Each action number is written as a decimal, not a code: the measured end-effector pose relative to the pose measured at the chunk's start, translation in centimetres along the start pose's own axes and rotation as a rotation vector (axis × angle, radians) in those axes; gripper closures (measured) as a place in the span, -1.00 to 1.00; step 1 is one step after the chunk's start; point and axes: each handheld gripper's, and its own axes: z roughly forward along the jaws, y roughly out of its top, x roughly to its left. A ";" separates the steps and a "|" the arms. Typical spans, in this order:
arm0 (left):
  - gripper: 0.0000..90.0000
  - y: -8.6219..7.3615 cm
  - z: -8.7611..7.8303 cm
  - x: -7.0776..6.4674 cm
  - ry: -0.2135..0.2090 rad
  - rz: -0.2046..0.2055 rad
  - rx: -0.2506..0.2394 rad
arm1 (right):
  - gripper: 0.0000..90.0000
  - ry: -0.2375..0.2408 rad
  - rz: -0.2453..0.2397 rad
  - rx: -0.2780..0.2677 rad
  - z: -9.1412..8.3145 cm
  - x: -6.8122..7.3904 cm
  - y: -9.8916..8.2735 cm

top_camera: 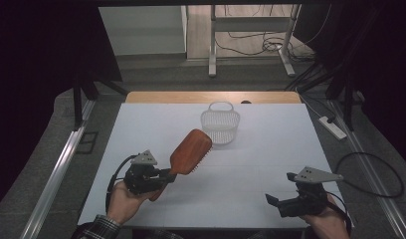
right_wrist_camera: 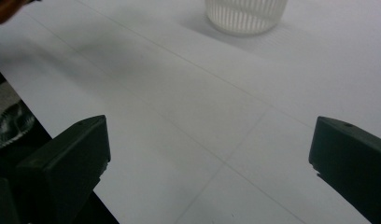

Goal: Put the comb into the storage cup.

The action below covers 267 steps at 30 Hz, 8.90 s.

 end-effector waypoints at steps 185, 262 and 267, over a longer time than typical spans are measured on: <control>-1.00 -2.3 -1.7 0.7 0.079 0.026 -0.078 | 0.25 0.399 0.310 -0.152 9.3 1.6 14.0; -1.00 -7.5 -5.9 2.0 0.215 -0.089 -0.058 | 0.24 0.177 0.442 -0.290 9.2 -6.3 19.6; -1.00 -7.5 -5.9 2.1 0.214 -0.091 -0.052 | 0.24 0.155 0.447 -0.290 9.5 -6.9 19.9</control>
